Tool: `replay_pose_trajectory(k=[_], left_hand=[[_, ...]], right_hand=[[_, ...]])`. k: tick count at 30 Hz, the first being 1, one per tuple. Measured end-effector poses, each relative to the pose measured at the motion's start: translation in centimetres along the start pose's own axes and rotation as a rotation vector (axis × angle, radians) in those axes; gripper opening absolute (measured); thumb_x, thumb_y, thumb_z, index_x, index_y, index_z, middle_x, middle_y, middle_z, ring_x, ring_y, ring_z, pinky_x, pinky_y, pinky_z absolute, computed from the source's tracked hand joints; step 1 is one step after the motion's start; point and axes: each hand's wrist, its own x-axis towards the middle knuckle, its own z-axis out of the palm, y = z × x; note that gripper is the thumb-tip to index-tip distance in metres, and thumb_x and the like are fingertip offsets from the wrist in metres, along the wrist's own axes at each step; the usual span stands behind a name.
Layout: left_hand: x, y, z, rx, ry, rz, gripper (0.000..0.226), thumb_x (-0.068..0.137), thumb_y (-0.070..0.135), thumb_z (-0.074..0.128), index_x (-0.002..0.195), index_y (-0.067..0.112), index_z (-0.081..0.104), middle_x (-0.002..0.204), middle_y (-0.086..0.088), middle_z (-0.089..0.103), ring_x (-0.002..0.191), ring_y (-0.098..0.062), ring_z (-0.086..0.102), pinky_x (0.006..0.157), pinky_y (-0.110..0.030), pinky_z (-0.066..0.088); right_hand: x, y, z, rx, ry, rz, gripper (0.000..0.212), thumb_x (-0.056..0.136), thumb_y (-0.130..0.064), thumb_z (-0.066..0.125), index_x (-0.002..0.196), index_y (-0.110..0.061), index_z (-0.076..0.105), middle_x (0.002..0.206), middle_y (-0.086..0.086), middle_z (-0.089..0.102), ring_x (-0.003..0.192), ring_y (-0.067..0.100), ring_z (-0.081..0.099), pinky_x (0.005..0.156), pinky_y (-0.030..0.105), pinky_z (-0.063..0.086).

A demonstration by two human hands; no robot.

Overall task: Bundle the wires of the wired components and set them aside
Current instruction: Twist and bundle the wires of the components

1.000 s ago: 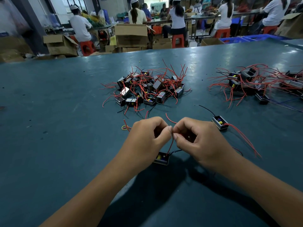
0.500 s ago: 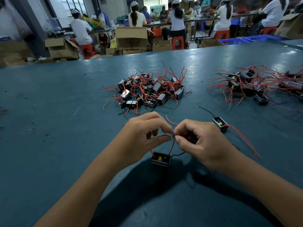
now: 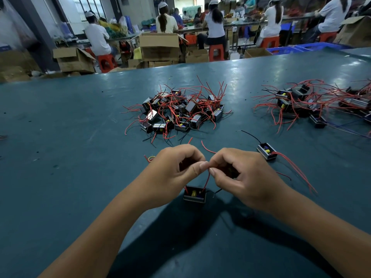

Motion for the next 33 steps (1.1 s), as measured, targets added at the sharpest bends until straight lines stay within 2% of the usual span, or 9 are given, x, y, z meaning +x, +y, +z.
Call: replay_pose_trajectory(k=[2,5,10,13,15,18,22,26,33], left_hand=[[0.0,0.2,0.2,-0.134,-0.025,-0.126,0.020,0.096,0.031,0.062,0.084,0.016,0.067,0.067,0.000,0.050,0.060,-0.011,0.041,0.054,-0.035,0.037],[0.0,0.7,0.8,-0.335,0.005,-0.292,0.021,0.098,0.018,0.062,0.079,0.014,0.068,0.063,0.001,0.044,0.055,-0.012,0.038,0.049,-0.021,0.037],[-0.1,1.4,0.9,-0.717,-0.049,-0.557,0.023,0.095,0.011,0.060,0.073,0.010,0.062,0.064,0.000,0.045,0.050,-0.008,0.032,0.042,-0.017,0.029],[0.0,1.5,0.8,-0.833,-0.075,-0.629,0.026,0.093,0.010,0.058,0.068,0.014,0.062,0.063,0.001,0.045,0.048,-0.008,0.030,0.039,-0.016,0.028],[0.1,1.2,1.0,-0.716,-0.010,-0.531,0.023,0.094,0.010,0.060,0.071,0.014,0.063,0.063,-0.003,0.047,0.049,-0.012,0.036,0.043,-0.021,0.034],[0.2,0.6,0.4,-0.309,0.122,-0.177,0.010,0.093,0.007,0.064,0.089,0.015,0.065,0.074,0.000,0.059,0.060,-0.014,0.052,0.054,-0.031,0.048],[0.1,0.3,-0.6,0.145,0.093,0.214,0.014,0.087,0.014,0.073,0.099,0.019,0.072,0.098,0.011,0.060,0.082,-0.010,0.058,0.071,-0.021,0.048],[0.3,0.2,-1.0,0.271,0.146,0.352,0.010,0.087,0.020,0.075,0.095,0.014,0.076,0.097,0.009,0.058,0.089,0.001,0.054,0.078,-0.015,0.041],[0.4,0.1,-0.9,0.356,0.175,0.438,0.012,0.089,0.021,0.072,0.087,0.010,0.076,0.089,0.003,0.061,0.081,-0.020,0.055,0.074,-0.032,0.046]], right_hand=[[-0.1,0.0,0.1,-0.019,0.000,-0.010,0.003,0.085,-0.015,0.064,0.086,-0.013,0.067,0.069,-0.015,0.055,0.061,0.002,0.050,0.058,0.011,0.038],[-0.1,-0.1,0.1,-0.052,0.021,-0.028,0.003,0.085,-0.014,0.064,0.085,-0.012,0.066,0.070,-0.010,0.057,0.061,0.008,0.050,0.058,0.020,0.042],[-0.1,-0.4,0.1,-0.113,0.017,-0.077,0.004,0.085,-0.012,0.064,0.083,-0.009,0.065,0.070,-0.006,0.058,0.061,0.010,0.050,0.058,0.024,0.043],[0.0,-0.4,0.1,-0.106,0.016,-0.094,0.004,0.086,-0.012,0.064,0.083,-0.009,0.065,0.071,-0.008,0.057,0.061,0.008,0.049,0.059,0.021,0.042],[0.0,-0.2,0.2,-0.059,0.025,-0.059,0.003,0.086,-0.013,0.064,0.083,-0.011,0.064,0.070,-0.015,0.053,0.062,0.002,0.048,0.061,0.014,0.039],[0.1,0.2,0.1,0.036,0.047,0.003,0.005,0.085,-0.012,0.065,0.082,-0.014,0.063,0.066,-0.021,0.051,0.061,-0.003,0.049,0.062,0.006,0.034],[0.1,0.3,-0.1,0.085,0.054,0.025,0.005,0.083,-0.010,0.065,0.081,-0.015,0.064,0.064,-0.019,0.053,0.059,-0.003,0.050,0.060,0.005,0.034],[0.1,-0.1,-0.3,0.105,0.027,0.017,0.003,0.084,-0.014,0.065,0.082,-0.016,0.064,0.064,-0.016,0.054,0.057,-0.001,0.048,0.058,0.008,0.034],[-0.1,-0.4,-0.1,0.189,-0.001,0.026,0.005,0.086,-0.016,0.065,0.081,-0.017,0.064,0.063,-0.015,0.053,0.055,0.003,0.046,0.055,0.012,0.036]])
